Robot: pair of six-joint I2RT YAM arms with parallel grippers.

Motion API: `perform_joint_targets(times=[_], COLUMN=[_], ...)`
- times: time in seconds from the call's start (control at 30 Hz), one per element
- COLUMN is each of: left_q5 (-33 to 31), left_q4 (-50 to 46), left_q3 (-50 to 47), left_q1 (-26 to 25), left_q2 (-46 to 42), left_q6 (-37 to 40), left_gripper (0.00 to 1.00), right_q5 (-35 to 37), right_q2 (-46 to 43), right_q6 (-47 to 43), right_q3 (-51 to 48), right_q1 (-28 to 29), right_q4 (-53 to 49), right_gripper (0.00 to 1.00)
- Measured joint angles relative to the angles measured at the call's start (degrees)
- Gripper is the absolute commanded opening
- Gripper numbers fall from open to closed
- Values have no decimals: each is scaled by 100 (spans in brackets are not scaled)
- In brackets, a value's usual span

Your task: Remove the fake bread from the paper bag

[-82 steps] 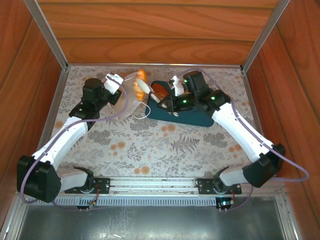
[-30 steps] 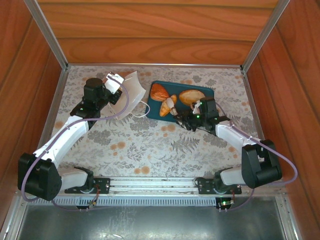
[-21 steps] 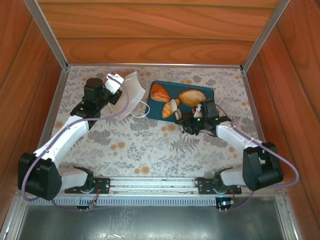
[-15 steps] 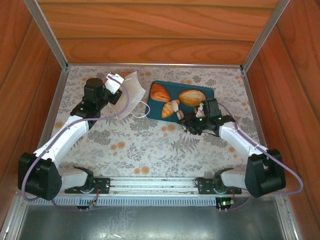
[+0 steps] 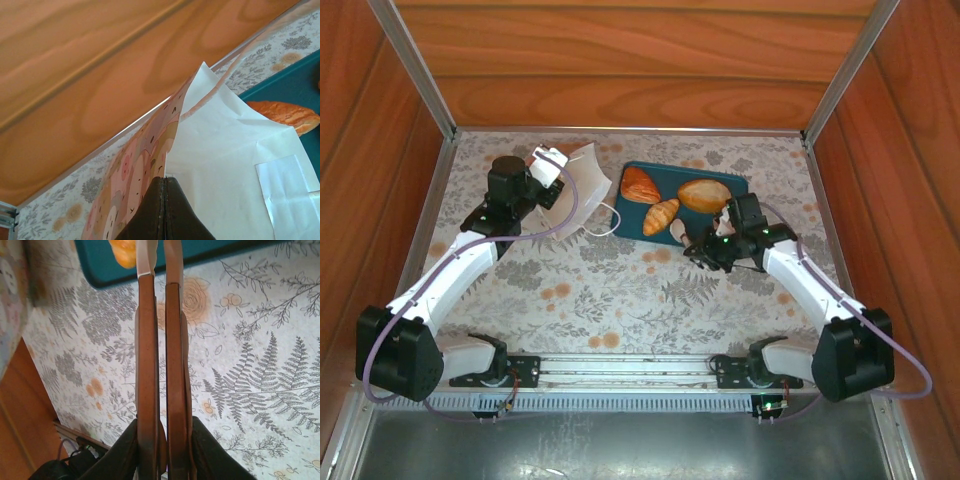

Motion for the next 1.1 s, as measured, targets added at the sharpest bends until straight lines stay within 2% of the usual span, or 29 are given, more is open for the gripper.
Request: perform_joint_targets(times=[0.43,0.83,1.1], left_q5=[20,20,33], left_q4=[-2,-4,-4], left_q3=[0,-13,-70], left_q1=[0,0,0], left_q2=[-46,-52,-168], left_q6=[0,0,7], left_gripper=[0,0,0], right_q5=[-459,-671,-745], right_q2=[719,1517,1502], right_q6=[-35,-20,-203], right_q3=[61,654,916], right_q1=[221,682,868], right_q4=[457,1073,955], right_gripper=[17,17,19])
